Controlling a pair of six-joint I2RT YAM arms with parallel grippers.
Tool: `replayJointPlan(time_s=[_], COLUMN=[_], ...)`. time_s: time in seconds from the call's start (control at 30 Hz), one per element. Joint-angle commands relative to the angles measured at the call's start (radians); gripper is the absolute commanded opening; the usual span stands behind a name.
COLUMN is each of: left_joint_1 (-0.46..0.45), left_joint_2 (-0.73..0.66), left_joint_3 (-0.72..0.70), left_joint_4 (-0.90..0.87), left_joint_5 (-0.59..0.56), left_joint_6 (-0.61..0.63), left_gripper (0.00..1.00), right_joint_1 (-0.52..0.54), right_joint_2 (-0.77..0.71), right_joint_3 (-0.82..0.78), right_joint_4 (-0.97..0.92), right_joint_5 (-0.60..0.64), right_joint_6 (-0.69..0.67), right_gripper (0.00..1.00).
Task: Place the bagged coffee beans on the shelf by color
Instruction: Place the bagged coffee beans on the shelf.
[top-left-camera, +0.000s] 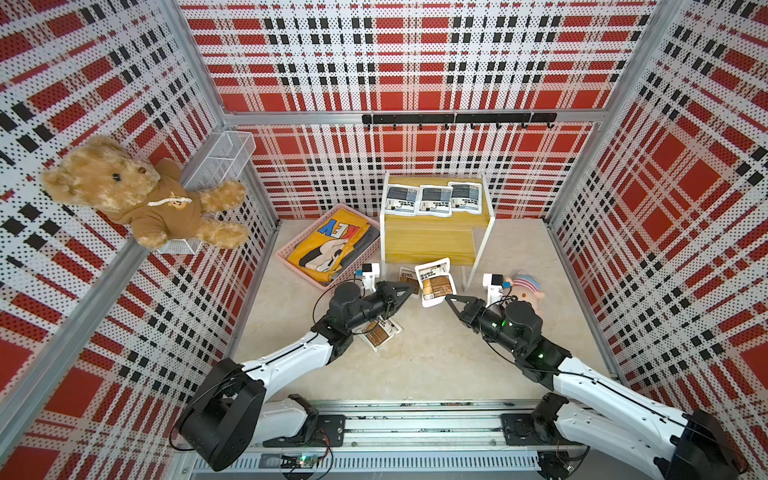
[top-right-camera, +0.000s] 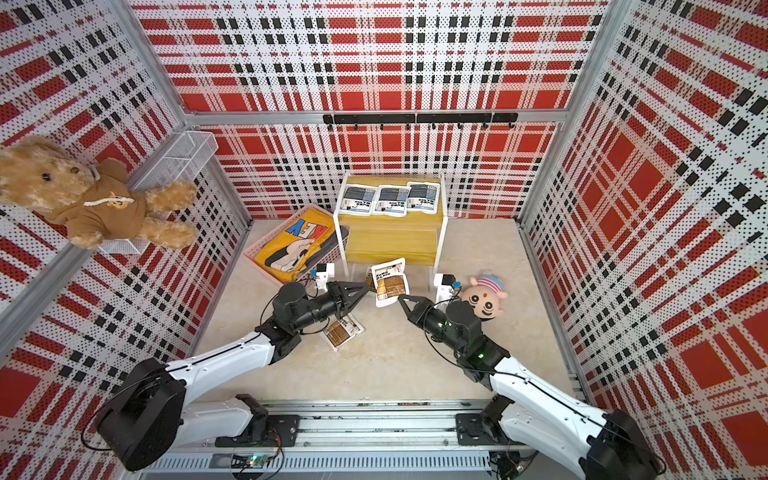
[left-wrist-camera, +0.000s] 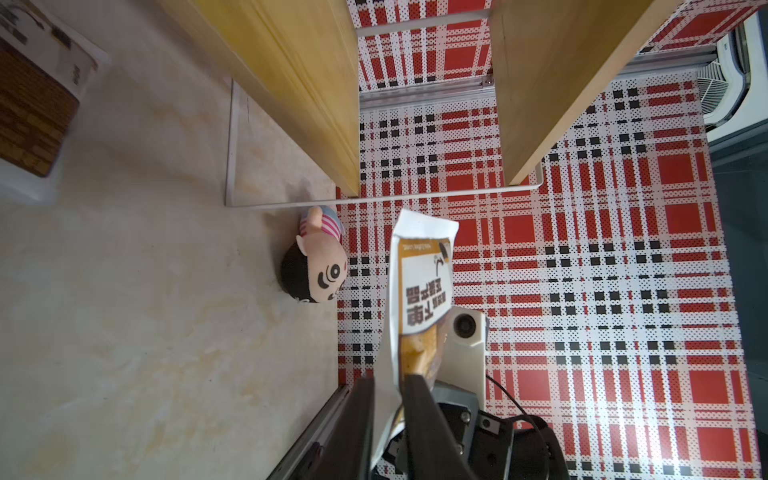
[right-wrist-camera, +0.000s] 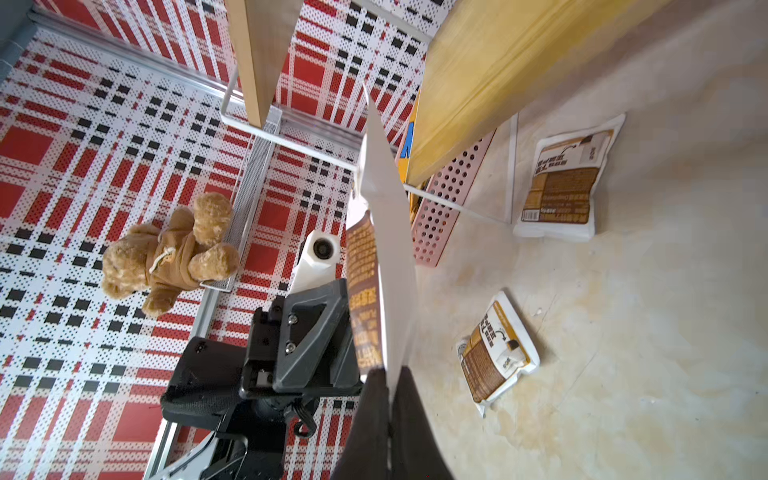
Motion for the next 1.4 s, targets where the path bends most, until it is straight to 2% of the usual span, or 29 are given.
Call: replayJointPlan(time_s=[0.0,0.43,0.6,1.03,1.37], left_joint_1=[0.028,0.117,0.146,0.22,0.242], left_joint_2=[-0.04,-0.156,-0.189,-0.257,-0.288], left_joint_3=[0.031,-0.019,-0.031,-0.116,-0.16], left_joint_4=[-0.048,-0.15,-0.205,-0.209,-0.21], left_joint_5=[0.032,0.08,0.093,0.139,0.148], left_joint_6=[0.036,0.077,0.107,0.104,0.098], left_gripper=[0.41,0.58,0.59,0.61,0.62], right_joint_1=[-0.007,-0.057,-0.079,-0.098,-0.099], right_joint_2=[-0.011,0.1,0.184,0.338,0.395], right_joint_3=[0.01,0.093,0.155,0.265,0.289], right_joint_4=[0.044,0.053,0.034,-0.018,-0.038], right_joint_5=[0.072,0.23,0.237,0.258,0.291], right_joint_6=[0.009,0.054,0.051,0.056,0.095], right_gripper=[0.04,0.02,0.02,0.04,0.13])
